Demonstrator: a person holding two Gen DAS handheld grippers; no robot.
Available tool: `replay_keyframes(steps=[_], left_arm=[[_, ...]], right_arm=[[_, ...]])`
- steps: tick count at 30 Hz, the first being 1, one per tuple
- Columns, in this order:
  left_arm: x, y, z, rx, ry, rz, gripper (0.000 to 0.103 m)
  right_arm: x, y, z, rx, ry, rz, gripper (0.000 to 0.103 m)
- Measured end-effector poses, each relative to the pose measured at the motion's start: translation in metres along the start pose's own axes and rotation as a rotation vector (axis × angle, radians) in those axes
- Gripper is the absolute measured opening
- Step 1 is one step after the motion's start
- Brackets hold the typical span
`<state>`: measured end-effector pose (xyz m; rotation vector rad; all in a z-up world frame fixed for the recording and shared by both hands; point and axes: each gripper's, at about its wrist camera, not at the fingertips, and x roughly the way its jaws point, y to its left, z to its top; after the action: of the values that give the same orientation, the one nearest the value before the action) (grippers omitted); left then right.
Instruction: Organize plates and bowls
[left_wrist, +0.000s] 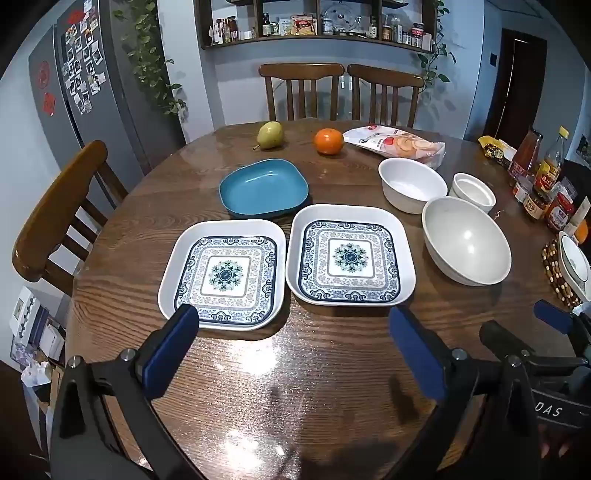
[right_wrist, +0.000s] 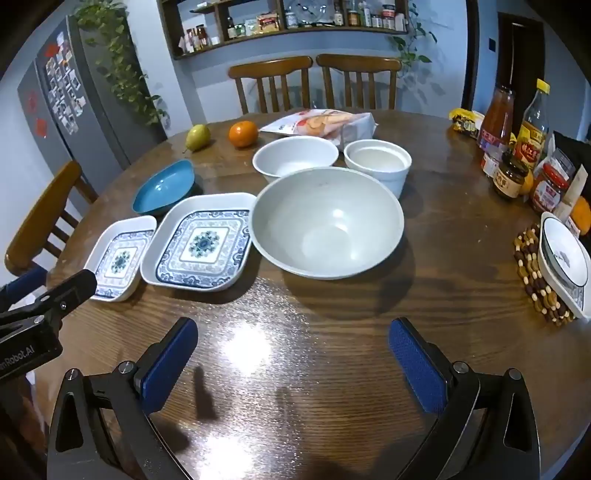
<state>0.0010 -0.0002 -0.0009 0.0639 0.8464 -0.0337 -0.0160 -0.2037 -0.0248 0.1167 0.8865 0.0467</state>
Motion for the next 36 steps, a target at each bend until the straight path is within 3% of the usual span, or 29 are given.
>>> replay_keyframes(steps=[14, 36], left_arm=[[-0.001, 0.009, 0.0, -0.016, -0.005, 0.0, 0.102], [-0.001, 0.003, -0.005, -0.031, 0.003, 0.014, 0.102]], right_arm=[[-0.009, 0.02, 0.003, -0.024, -0.023, 0.009, 0.103], [-0.011, 0.009, 0.007, -0.044, -0.032, 0.038, 0.103]])
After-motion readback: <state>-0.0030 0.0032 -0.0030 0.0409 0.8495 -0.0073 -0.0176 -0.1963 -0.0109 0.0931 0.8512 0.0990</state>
